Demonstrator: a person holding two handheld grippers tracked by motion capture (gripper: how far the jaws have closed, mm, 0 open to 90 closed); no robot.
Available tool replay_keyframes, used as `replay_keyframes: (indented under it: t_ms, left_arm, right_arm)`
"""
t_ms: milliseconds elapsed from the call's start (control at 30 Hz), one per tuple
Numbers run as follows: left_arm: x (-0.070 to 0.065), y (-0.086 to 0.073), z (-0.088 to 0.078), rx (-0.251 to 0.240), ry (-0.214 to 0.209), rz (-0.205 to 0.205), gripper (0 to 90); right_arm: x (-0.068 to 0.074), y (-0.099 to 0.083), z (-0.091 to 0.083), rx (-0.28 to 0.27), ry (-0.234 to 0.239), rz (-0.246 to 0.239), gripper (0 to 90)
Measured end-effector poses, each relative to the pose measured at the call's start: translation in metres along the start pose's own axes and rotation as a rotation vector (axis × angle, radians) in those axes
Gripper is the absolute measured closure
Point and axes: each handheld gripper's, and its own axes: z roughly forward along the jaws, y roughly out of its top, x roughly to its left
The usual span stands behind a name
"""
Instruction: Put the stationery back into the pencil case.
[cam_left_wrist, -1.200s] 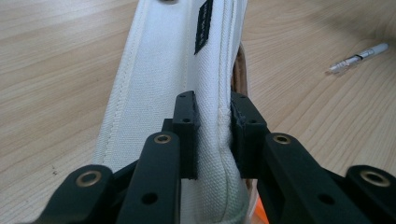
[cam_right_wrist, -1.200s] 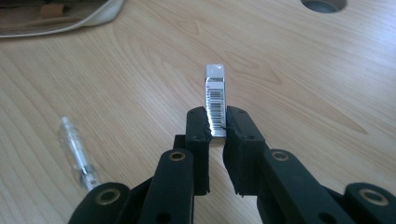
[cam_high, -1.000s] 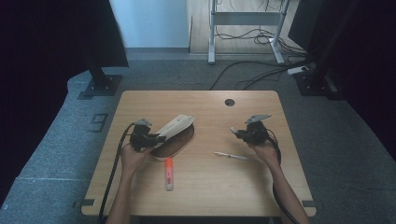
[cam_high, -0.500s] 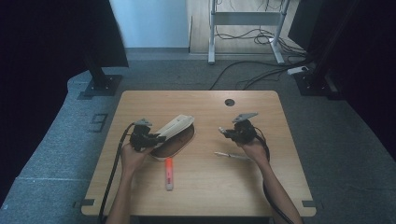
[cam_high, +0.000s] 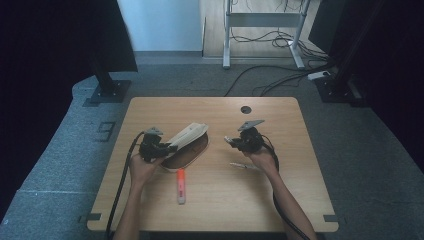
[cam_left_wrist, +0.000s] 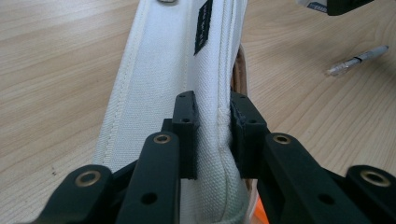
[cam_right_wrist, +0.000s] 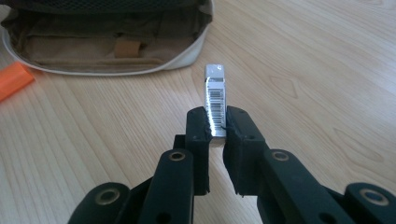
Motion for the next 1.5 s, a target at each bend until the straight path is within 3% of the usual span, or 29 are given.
replay_keyframes:
  t_ms: [667, 1500]
  left_arm:
    - [-0.003, 0.000, 0.000, -0.007, 0.009, 0.010, 75.0]
    - [-0.004, 0.001, -0.001, -0.009, -0.002, 0.011, 75.0]
  right_arm:
    - [0.022, 0.023, 0.038, 0.024, 0.044, -0.028, 78.1]
    - [0.037, 0.045, 0.081, 0.062, 0.047, -0.049, 78.1]
